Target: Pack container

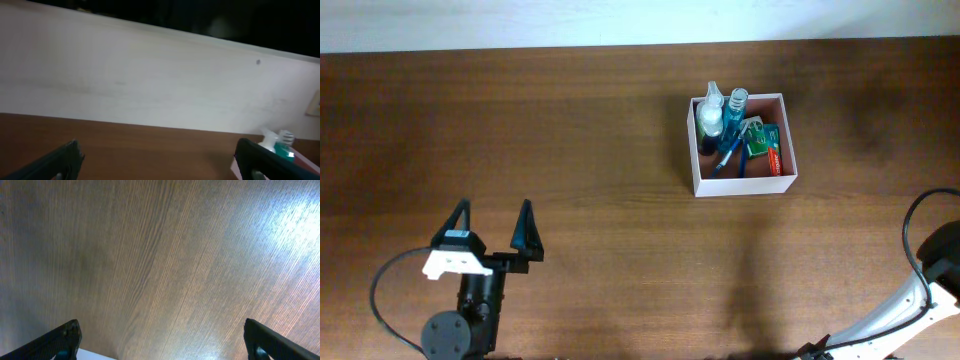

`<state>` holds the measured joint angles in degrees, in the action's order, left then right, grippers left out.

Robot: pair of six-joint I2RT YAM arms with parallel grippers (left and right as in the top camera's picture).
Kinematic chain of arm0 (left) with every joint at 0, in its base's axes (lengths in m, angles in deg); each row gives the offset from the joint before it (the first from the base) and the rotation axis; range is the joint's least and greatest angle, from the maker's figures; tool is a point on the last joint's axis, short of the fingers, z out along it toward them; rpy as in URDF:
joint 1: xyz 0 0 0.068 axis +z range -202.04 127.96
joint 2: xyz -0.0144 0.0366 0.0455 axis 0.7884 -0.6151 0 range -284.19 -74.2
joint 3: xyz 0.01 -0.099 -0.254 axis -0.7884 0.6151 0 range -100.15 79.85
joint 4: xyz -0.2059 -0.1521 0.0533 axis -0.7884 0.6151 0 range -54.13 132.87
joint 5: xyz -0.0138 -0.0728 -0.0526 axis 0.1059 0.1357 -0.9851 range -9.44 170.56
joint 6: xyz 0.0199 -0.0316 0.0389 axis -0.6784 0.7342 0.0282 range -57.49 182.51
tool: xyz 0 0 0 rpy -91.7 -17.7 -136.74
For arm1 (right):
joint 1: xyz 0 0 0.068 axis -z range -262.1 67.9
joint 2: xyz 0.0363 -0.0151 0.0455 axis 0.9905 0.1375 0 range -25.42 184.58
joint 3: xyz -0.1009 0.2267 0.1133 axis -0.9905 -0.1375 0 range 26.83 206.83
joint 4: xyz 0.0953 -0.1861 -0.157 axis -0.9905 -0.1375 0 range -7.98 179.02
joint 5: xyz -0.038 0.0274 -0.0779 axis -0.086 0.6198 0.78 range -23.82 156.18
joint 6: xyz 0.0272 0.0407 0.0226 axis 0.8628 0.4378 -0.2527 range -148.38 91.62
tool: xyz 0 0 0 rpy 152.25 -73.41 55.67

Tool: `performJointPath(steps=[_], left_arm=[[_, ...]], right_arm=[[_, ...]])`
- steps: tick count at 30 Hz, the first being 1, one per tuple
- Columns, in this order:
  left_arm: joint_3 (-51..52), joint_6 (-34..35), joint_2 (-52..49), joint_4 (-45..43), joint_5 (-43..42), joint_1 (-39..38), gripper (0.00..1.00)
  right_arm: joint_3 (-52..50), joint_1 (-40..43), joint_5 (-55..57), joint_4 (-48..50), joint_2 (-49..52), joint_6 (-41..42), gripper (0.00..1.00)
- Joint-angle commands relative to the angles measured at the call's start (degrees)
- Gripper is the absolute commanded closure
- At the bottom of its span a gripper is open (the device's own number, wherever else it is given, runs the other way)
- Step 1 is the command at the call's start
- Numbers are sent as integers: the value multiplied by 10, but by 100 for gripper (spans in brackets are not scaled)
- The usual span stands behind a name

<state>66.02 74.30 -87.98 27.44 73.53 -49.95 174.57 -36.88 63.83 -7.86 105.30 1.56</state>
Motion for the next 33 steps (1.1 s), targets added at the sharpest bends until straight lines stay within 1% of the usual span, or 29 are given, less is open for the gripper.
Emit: performJointPath(steps=[1,4,6,10,13,15,17,22,29,33], left_arm=[[32,3,42,-2,25,9,1],[45,-5,63,-5,30,9,1],[59,-35,75,-17,28,9,1],[83,-68,96,-25,19,9,1],[100,-72,110,-26,17,7,1],[121,-105,133,-30,-7,6,1],[133,-106,135,-35,-9,6,1],[133,-106,135,-15,-6,5,1],[133,-106,135,48,35,5,1],[133,-106,135,80,39,5,1]], right_arm=[[-3,-2,7,0,2,1,1],[-3,-2,7,0,2,1,1],[-3,-2,7,0,2,1,1],[-3,-2,7,0,2,1,1],[-3,-2,7,0,2,1,1],[-3,-2,7,0,2,1,1],[-3,-2,7,0,2,1,1],[-3,-2,7,0,2,1,1],[-3,-2,7,0,2,1,1],[-3,-2,7,0,2,1,1]])
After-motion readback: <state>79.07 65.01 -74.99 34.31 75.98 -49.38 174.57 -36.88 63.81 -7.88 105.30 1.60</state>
